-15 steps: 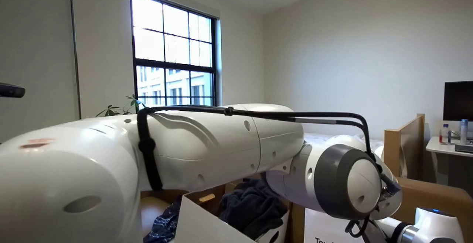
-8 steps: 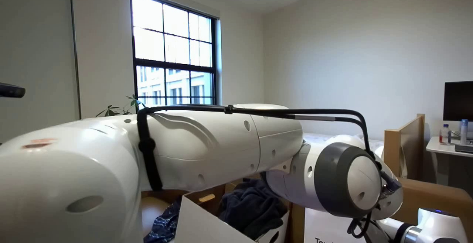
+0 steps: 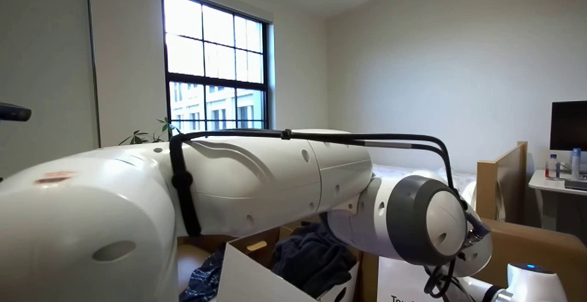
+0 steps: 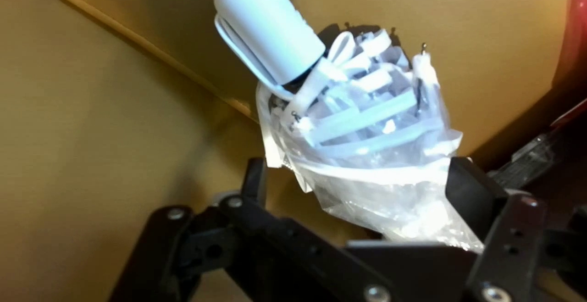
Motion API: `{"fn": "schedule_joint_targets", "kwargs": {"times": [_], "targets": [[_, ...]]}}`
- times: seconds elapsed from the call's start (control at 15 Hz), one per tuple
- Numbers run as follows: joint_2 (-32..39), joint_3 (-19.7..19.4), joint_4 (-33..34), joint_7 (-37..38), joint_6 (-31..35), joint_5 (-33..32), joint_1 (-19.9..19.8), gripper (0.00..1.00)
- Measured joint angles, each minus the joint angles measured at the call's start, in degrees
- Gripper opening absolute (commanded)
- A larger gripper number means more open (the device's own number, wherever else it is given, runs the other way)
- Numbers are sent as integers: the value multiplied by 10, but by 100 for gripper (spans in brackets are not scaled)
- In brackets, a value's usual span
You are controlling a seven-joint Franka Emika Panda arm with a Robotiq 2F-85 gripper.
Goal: Take the umbrella and put it in the box
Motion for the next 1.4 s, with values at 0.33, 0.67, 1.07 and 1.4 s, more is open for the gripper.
{"fn": "schedule_joint_targets", "kwargs": {"times": [0.33,0.67,1.07,1.4], "targets": [[7,17,-69,61,240,-84,1,100],[7,-24,-112,121,309,-109,12,100],[6,-39,-109,176,227,-196,15,100],[2,-17,-104,198,198,-274,9,100]]}}
